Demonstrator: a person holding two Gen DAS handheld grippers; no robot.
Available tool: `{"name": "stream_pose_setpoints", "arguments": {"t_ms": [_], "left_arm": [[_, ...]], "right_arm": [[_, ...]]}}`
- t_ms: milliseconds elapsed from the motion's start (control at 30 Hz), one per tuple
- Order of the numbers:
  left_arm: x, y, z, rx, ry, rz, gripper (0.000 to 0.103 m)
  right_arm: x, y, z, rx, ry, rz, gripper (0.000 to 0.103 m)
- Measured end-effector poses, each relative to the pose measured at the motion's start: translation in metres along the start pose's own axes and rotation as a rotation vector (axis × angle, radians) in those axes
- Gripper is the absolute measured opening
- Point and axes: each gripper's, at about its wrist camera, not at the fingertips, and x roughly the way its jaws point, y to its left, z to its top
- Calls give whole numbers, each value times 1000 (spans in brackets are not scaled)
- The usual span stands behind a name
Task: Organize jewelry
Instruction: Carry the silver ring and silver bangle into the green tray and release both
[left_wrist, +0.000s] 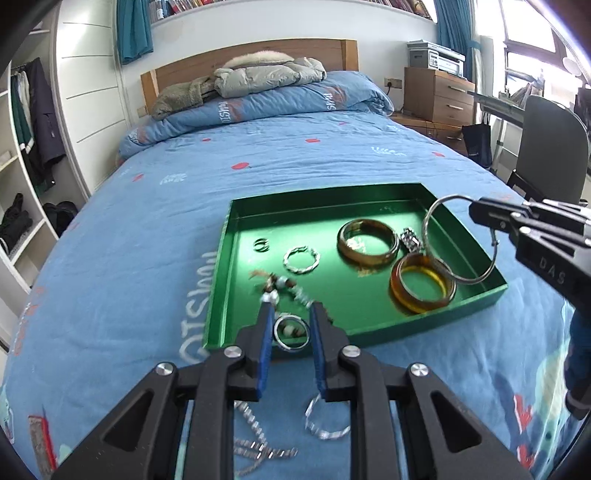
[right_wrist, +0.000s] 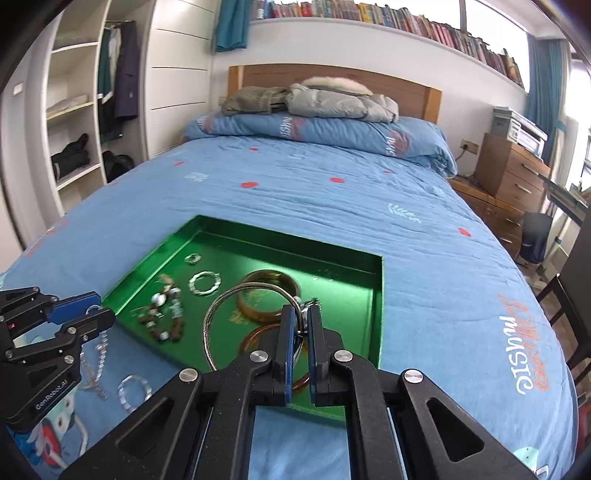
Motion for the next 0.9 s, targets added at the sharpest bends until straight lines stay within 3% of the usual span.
{"name": "stream_pose_setpoints", "arguments": {"t_ms": [233, 467, 833, 900], "left_arm": [[51, -23, 19, 12, 64, -43, 18], [86, -35, 16, 6, 126, -49, 18], [92, -35, 14, -30, 116, -74, 19], [92, -34, 15, -40, 121, -92, 29]], "right_arm": [[50, -18, 1, 58, 64, -9, 6], [74, -34, -17, 149, 125, 18, 6], [87, -42, -32, 202, 193, 60, 6], [87, -42, -32, 203, 202, 58, 6]]}}
